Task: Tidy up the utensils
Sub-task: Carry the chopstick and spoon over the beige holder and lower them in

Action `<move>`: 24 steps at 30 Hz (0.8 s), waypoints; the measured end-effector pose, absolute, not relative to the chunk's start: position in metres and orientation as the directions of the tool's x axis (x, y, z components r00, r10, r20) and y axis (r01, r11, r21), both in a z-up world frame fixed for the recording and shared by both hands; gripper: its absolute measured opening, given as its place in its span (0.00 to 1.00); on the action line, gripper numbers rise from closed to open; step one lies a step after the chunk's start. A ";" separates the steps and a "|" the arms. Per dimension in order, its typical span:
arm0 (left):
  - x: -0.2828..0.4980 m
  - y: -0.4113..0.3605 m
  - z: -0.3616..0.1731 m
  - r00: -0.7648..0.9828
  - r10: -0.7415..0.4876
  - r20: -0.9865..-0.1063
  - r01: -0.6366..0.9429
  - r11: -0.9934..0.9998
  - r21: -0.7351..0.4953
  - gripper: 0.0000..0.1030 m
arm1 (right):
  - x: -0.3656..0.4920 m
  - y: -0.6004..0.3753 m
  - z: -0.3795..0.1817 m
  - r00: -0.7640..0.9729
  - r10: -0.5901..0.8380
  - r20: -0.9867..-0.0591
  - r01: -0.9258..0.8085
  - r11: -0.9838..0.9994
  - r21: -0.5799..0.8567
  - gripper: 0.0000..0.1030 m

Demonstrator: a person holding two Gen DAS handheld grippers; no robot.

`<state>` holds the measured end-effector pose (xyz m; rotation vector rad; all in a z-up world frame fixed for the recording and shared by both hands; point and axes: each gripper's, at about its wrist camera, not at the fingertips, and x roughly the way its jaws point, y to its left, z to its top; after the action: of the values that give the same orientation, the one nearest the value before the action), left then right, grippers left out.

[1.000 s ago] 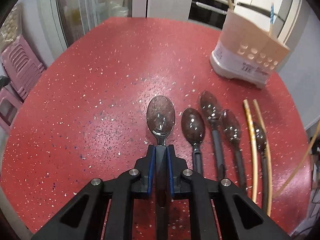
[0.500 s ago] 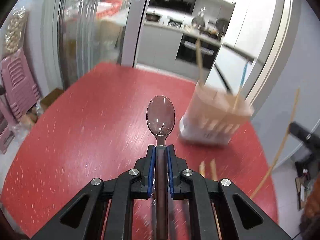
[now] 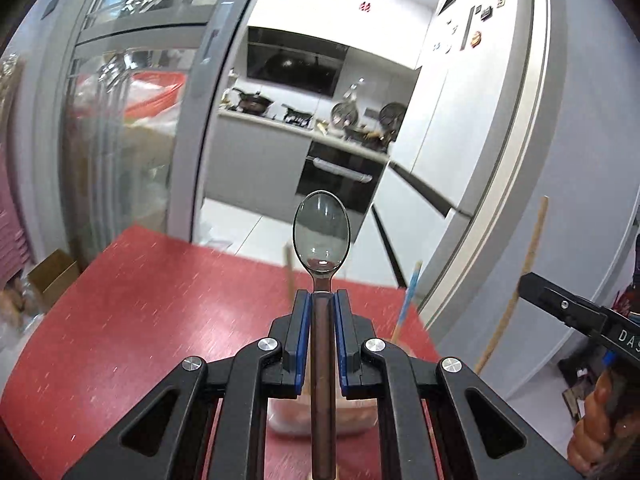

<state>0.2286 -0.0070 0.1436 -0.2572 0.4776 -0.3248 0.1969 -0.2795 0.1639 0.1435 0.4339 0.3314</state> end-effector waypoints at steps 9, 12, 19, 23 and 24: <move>0.275 -0.036 0.137 0.871 -0.367 -0.325 0.259 0.908 -0.330 0.36 | 0.244 -0.276 0.173 0.890 0.293 -0.350 -0.256 0.955 0.149 0.06; 0.285 -0.042 0.127 0.875 -0.363 -0.321 0.253 0.907 -0.337 0.36 | 0.257 -0.275 0.163 0.892 0.282 -0.354 -0.249 0.959 0.137 0.06; 0.297 -0.055 0.093 0.877 -0.348 -0.331 0.243 0.916 -0.320 0.36 | 0.276 -0.277 0.125 0.891 0.258 -0.374 -0.228 0.966 0.124 0.06; 0.299 -0.062 0.077 0.871 -0.330 -0.364 0.235 0.930 -0.282 0.36 | 0.282 -0.276 0.105 0.880 0.251 -0.404 -0.224 0.968 0.113 0.06; 0.299 -0.063 0.073 0.868 -0.323 -0.376 0.230 0.935 -0.271 0.36 | 0.282 -0.275 0.101 0.877 0.249 -0.412 -0.224 0.968 0.110 0.06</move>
<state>0.2993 -0.0632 0.0728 -0.2215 0.4304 -0.2920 0.2819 -0.2750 0.1007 0.0595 0.4372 0.2468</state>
